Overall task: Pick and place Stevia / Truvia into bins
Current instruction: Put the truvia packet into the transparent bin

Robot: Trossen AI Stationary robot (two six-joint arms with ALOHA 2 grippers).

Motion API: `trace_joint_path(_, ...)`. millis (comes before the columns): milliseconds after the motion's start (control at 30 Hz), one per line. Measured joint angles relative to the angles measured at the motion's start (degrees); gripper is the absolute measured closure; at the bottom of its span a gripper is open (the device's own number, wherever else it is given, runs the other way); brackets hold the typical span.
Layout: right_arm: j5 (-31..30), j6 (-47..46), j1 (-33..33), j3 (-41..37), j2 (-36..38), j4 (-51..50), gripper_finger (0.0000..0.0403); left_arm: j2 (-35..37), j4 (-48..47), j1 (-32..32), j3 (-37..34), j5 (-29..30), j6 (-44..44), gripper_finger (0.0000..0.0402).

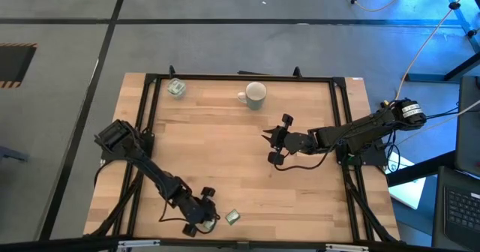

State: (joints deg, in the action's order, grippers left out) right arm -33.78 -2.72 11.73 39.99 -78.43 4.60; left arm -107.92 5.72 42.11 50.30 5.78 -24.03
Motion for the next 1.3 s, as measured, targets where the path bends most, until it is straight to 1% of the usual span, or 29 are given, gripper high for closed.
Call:
trace_joint_path(133,0.0,0.0,0.0,0.0,0.0,0.0,0.0324,3.4,-3.9,-0.2,-0.4,-0.9,0.6,0.0393)
trace_joint_path(200,0.0,0.0,0.0,0.0,0.0,0.1,0.0324,5.2,-6.5,-0.8,-0.5,-1.0,0.6,0.0397)
trace_joint_path(300,0.0,0.0,0.0,0.0,0.0,0.2,0.0324,8.6,-9.4,-2.1,-0.4,1.5,0.6,0.0397)
trace_joint_path(433,0.0,0.0,0.0,0.0,0.0,0.2,0.0324,12.7,-15.8,-4.9,-0.3,7.3,-0.7,0.0398)
trace_joint_path(633,0.0,0.1,0.0,0.0,0.0,0.3,0.0324,20.5,-26.2,-12.7,-0.3,19.7,-7.2,0.0398)
trace_joint_path(733,0.0,1.5,0.0,0.0,0.0,0.4,0.0324,24.4,-31.1,-17.8,-0.2,25.2,-8.5,0.0398)
trace_joint_path(867,0.0,2.1,-0.2,0.0,0.0,0.5,0.0324,30.1,-39.2,-25.9,-0.2,35.9,-12.5,0.0398)
trace_joint_path(967,0.0,3.9,-0.7,0.0,0.0,0.4,0.0324,33.8,-45.0,-32.4,-0.2,41.1,-14.6,0.0398)
trace_joint_path(1133,0.0,4.9,-2.2,0.0,0.0,0.4,0.0324,37.7,-50.5,-45.2,-0.2,42.4,-16.3,0.0398)
trace_joint_path(1300,-0.1,6.0,-4.0,0.0,-0.1,0.4,0.0324,38.1,-50.6,-57.1,-0.3,43.6,-16.2,0.0398)
